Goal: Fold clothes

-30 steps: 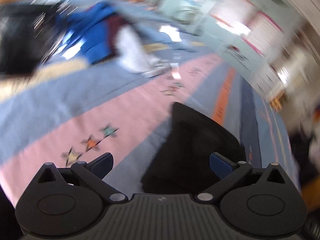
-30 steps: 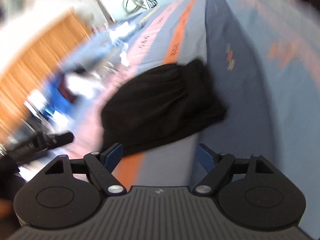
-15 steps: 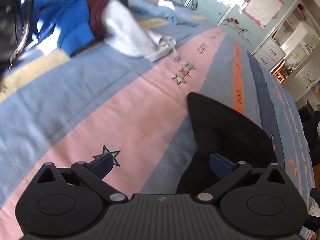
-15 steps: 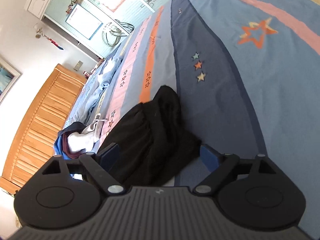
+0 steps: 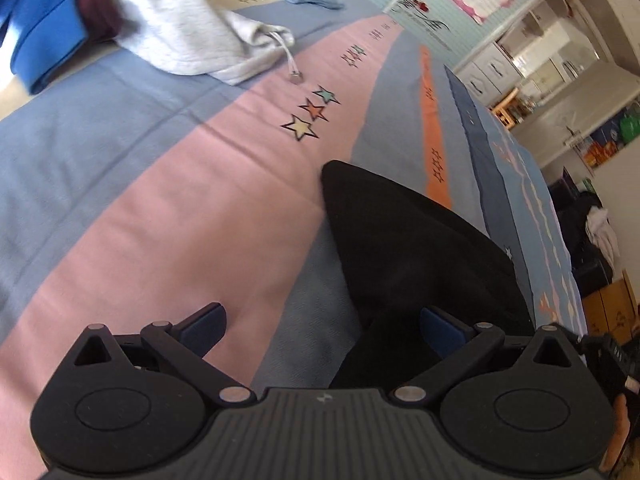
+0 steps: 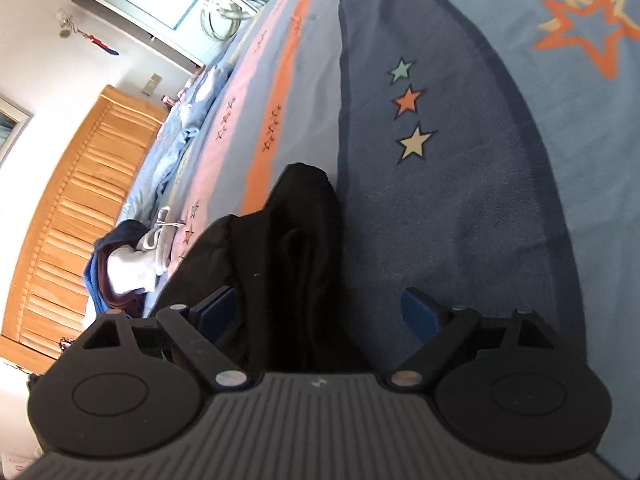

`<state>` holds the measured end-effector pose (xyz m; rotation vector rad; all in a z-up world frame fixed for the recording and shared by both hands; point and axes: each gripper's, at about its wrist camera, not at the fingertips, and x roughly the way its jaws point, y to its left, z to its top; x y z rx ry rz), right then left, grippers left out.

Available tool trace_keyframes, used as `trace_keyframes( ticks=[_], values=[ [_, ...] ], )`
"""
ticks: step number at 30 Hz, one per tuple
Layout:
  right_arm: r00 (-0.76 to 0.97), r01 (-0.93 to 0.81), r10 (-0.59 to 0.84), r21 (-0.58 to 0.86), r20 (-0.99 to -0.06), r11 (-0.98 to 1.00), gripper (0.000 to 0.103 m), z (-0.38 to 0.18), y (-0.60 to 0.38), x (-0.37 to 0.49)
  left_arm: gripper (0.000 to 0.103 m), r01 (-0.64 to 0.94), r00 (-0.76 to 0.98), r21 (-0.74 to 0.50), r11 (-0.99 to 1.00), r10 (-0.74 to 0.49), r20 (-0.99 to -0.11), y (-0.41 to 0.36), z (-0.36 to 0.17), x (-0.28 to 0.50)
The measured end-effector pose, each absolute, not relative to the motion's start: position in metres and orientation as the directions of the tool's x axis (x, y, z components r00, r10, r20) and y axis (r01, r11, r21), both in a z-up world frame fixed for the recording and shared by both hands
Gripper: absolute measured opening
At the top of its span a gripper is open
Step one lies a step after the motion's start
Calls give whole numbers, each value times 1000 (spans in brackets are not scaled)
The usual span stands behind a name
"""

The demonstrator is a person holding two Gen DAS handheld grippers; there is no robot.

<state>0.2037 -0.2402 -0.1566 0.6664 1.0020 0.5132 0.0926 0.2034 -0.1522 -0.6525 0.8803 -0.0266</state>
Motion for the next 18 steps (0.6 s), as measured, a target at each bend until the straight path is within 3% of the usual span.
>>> trace_keyframes(
  ticks=[7,18],
  values=[
    [377,-141,775,796,-506,589,96,-166,-228,222,102,-165,623,-590,791,-380,-684,200,-158,112],
    [273,-242,838,809,-473,536,101,-164,-211,236,102,-85,560,-711,698,-557,-613,192,-170,146]
  ],
)
